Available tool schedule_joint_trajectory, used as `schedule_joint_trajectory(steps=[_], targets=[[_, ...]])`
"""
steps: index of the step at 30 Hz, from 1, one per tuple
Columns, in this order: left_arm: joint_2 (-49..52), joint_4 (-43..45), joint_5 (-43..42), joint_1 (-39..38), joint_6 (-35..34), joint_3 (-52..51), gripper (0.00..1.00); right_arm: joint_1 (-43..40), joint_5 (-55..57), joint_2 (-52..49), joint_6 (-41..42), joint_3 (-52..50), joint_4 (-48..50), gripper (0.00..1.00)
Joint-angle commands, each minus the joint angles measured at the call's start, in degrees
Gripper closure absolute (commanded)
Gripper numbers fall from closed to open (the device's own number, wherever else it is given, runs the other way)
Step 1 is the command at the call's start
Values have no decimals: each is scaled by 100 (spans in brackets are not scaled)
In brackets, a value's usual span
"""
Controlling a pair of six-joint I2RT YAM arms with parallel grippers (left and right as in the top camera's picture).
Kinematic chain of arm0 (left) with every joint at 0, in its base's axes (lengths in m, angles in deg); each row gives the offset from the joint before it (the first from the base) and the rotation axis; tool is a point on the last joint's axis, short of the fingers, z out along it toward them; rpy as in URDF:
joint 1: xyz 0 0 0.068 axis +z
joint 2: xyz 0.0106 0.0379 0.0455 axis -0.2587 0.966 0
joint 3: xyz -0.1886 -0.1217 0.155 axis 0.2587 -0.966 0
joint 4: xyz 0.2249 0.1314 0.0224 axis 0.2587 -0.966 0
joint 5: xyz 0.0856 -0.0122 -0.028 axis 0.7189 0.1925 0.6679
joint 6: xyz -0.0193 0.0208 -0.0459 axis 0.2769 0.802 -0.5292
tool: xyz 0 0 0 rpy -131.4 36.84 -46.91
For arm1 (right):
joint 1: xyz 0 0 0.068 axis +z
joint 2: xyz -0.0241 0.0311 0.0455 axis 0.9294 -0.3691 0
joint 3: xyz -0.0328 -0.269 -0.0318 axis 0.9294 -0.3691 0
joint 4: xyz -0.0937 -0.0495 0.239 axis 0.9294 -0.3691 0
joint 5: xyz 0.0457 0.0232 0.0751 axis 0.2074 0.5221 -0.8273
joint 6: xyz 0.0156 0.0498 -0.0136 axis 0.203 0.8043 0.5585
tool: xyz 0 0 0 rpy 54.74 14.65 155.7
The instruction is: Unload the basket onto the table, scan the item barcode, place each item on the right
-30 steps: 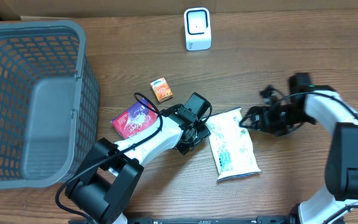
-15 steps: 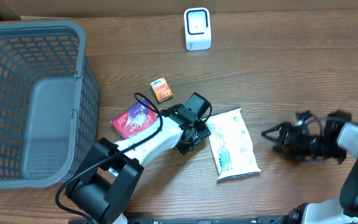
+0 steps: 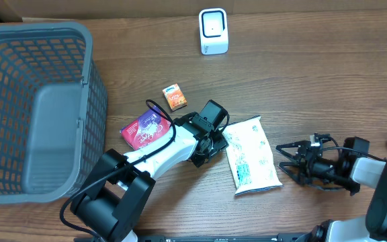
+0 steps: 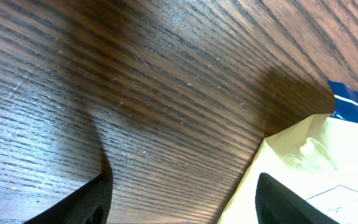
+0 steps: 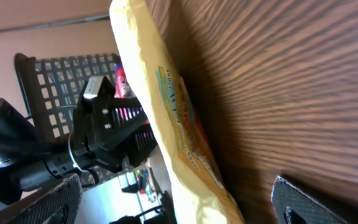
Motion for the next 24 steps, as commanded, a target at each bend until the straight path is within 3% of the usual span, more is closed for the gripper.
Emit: schedule_joint_trajectory(steps=[1,10,12,14,15,20,24], targets=[[188,-72,0,-13,116,-66,33,424,1290,-157,656,-192,127,0],[188,-74,-2,-13,116,-66,33,1696,1746,-157,1906,-192,944,3],[188,-79,-2,-13,118,-66,33,1759,1757,-157,1941,-192,1019,24],[188,-83,-4,-13,127,-66,33,1764,1759,-157,1941,-192,1060,79],[188,-81,-4,-13,168,-66,33,1764,1779,-157,1941,-192,1064,96],[188,-87,-2,-13,223,-66,32,1764,1818,-157,1847,-186,1305,96],[188,-98,0,-13,223,-66,28,1764,1635,-155,1316,-66,1687,96]])
